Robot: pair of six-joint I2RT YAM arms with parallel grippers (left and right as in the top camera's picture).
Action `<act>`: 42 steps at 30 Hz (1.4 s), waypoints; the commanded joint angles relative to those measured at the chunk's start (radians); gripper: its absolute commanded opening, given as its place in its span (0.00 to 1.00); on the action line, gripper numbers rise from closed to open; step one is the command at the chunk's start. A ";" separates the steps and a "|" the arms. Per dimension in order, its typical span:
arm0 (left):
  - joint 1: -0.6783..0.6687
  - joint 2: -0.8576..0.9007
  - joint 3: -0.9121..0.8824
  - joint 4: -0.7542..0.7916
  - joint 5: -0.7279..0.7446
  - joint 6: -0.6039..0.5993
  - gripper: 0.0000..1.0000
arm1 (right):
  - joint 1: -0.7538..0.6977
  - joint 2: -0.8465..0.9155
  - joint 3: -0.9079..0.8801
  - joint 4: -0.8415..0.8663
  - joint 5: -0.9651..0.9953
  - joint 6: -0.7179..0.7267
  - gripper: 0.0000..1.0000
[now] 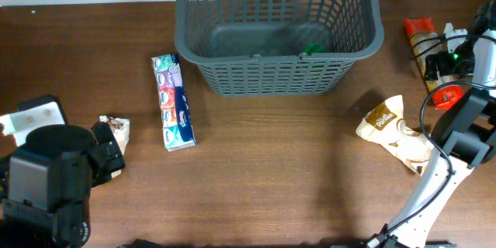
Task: Pack container
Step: 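Move the right gripper toward the red-orange pasta package, then close the right gripper on the pasta package and lift it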
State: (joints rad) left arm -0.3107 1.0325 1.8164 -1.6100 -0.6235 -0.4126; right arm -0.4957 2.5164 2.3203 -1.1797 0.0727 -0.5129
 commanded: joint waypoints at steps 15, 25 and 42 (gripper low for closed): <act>0.006 0.002 -0.004 -0.001 0.007 -0.013 1.00 | 0.006 0.071 0.001 0.003 -0.039 -0.011 0.99; 0.006 0.002 -0.004 -0.001 0.007 -0.013 1.00 | 0.006 0.071 0.001 -0.017 -0.039 -0.011 0.67; 0.006 0.002 -0.004 -0.001 0.007 -0.013 1.00 | 0.006 0.071 0.254 -0.095 -0.042 0.183 0.04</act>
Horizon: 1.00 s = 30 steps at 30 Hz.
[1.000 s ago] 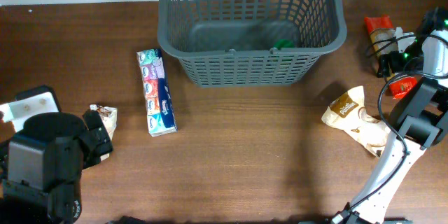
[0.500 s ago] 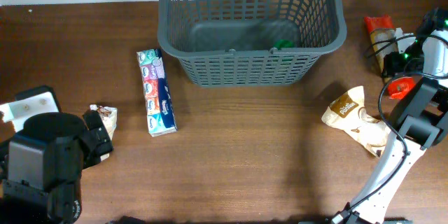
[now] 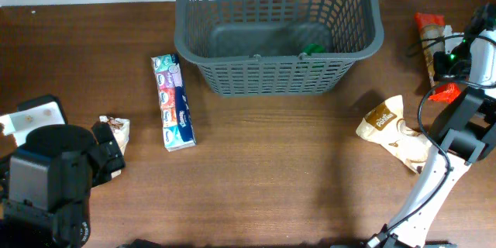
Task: Pack container
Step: 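Close the right gripper on the pasta package and lift it, then carry the pasta package into the basket and release it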
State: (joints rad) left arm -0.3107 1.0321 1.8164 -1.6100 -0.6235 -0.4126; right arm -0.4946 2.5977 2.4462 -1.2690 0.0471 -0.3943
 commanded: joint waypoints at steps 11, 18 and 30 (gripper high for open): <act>0.006 0.002 -0.004 -0.001 0.007 -0.013 1.00 | 0.006 -0.072 0.691 -0.225 -0.254 0.124 0.04; 0.006 0.002 -0.004 -0.001 0.007 -0.013 1.00 | 0.043 -0.220 0.695 -0.206 -0.510 0.141 0.04; 0.006 0.002 -0.004 -0.001 0.007 -0.013 1.00 | 0.347 -0.350 0.695 -0.019 -0.837 0.069 0.04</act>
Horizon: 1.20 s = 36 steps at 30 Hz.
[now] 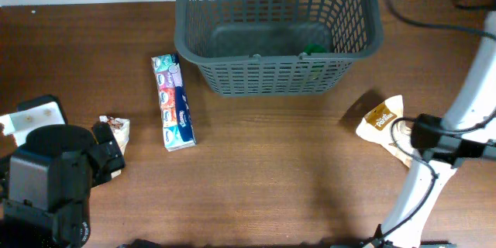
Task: Pack container
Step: 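Carry the pasta package into the basket and release it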
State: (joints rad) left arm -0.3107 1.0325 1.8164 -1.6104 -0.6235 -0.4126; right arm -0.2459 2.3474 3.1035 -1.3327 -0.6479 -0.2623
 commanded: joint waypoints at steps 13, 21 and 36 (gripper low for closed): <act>0.006 0.002 -0.004 0.000 0.007 -0.013 1.00 | 0.376 -0.101 -0.105 -0.027 0.167 -0.438 0.04; 0.006 0.002 -0.004 0.000 0.008 -0.013 1.00 | 0.376 -0.101 -0.348 -0.021 0.227 -0.509 0.04; 0.006 0.002 -0.004 0.000 0.007 -0.013 0.99 | 0.376 -0.069 -0.508 -0.010 0.283 -0.546 0.04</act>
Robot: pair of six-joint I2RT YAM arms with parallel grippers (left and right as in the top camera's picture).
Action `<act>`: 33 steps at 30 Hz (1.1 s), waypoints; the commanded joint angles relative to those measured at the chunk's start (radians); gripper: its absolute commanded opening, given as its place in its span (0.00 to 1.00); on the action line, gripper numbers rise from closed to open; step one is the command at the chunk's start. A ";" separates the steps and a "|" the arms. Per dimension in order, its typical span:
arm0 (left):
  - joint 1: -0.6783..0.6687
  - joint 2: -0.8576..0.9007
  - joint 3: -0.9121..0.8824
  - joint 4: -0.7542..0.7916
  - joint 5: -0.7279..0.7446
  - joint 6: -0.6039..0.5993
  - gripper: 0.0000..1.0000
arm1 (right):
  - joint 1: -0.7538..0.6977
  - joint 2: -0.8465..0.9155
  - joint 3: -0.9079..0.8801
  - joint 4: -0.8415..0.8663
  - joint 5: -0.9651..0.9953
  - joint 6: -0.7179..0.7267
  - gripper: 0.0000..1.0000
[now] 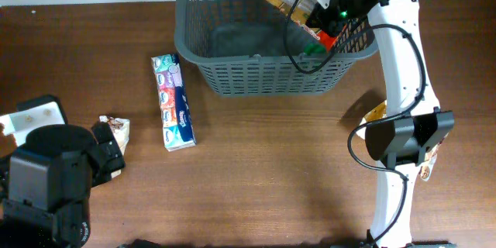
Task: Pack container
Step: 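Carry the pasta package into the basket and release it, then withdraw the right gripper and move it over the rice bag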
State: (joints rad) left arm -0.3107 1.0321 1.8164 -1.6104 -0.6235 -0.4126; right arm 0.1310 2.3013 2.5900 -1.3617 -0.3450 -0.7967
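Note:
The grey plastic basket (232, 70) stands at the back middle of the table, with a small green item (314, 48) on its floor. My right gripper (311, 6) hangs over the basket's right half, shut on a long amber bottle with red ends, held slanted above the opening. On the table lie a colourful tissue pack (174, 102), a small wrapper (118, 127) and a brown snack bag (380, 115), the bag partly hidden by the right arm. My left gripper (108, 149) rests low at the left beside the wrapper; its jaws are not readable.
A white packet (35, 116) lies at the far left by the left arm's bulky base (46, 186). The right arm's white links (399, 54) cross the table from the front right up to the basket's rim.
My right gripper, then at the far back right corner with the bottle, is now over the basket's right half with the bottle slanted across the opening. The left arm has not moved.
The bottle first lay on the table at the far right with my right gripper on it. Then it had shifted slightly under the gripper. Later it was lifted at the back right corner, and now it hangs over the basket.

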 commanded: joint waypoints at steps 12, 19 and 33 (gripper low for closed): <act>0.006 0.003 -0.004 0.000 0.007 -0.013 1.00 | 0.000 0.006 0.002 0.022 -0.016 -0.010 0.71; 0.006 0.002 -0.004 0.000 0.007 -0.013 1.00 | 0.000 0.007 0.004 0.041 -0.017 0.029 0.99; 0.006 0.002 -0.004 0.000 0.007 -0.013 1.00 | -0.028 -0.074 0.468 -0.020 0.355 0.381 0.99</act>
State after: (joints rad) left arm -0.3107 1.0325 1.8164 -1.6104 -0.6235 -0.4122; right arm 0.1272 2.3100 2.9414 -1.3437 -0.1936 -0.5201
